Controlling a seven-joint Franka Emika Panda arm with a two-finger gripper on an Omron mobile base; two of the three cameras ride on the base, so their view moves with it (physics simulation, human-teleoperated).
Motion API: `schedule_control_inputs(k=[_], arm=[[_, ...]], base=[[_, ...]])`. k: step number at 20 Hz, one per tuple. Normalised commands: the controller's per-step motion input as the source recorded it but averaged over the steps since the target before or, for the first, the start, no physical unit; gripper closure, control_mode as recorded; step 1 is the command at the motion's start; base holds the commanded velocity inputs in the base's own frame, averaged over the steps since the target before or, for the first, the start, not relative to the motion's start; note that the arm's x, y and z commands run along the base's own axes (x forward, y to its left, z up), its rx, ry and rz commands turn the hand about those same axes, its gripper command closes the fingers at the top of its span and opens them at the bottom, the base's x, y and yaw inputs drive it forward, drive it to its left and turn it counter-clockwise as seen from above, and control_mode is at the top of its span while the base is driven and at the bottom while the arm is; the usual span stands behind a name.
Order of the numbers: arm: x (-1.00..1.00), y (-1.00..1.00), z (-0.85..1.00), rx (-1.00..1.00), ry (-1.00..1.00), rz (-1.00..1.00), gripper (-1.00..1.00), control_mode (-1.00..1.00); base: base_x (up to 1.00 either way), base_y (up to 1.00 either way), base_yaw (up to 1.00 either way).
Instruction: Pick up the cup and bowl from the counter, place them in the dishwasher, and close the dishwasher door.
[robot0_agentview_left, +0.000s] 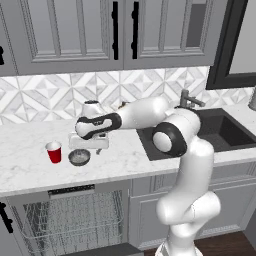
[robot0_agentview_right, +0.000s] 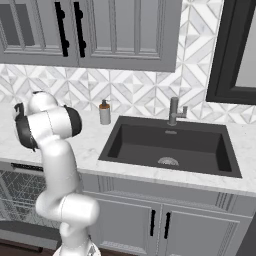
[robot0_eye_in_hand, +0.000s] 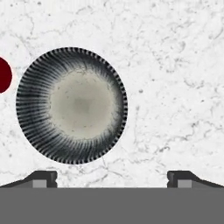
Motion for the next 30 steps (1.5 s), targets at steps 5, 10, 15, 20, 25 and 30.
schedule_control_inputs(k=[5, 10, 15, 20, 25, 30], arm=[[0.34, 0.13, -0.37, -0.01, 0.03, 0.0, -1.0, -1.0], [0.17, 0.01, -0.32, -0.01, 0.03, 0.0, -1.0, -1.0], [0.01, 0.0, -0.36, -0.01, 0.06, 0.0, -1.0, -1.0], [0.0, 0.0, -0.3, -0.01, 0.07, 0.01, -1.0, -1.0], [0.0, 0.0, 0.0, 0.0, 0.04, 0.0, -1.0, -1.0], [0.0, 0.0, 0.0, 0.0, 0.0, 0.0, 1.0, -1.0]], base=[[0.0, 0.0, 0.0], [0.0, 0.0, 0.0], [0.0, 0.0, 0.0], [0.0, 0.0, 0.0], [0.0, 0.0, 0.0], [0.0, 0.0, 0.0]])
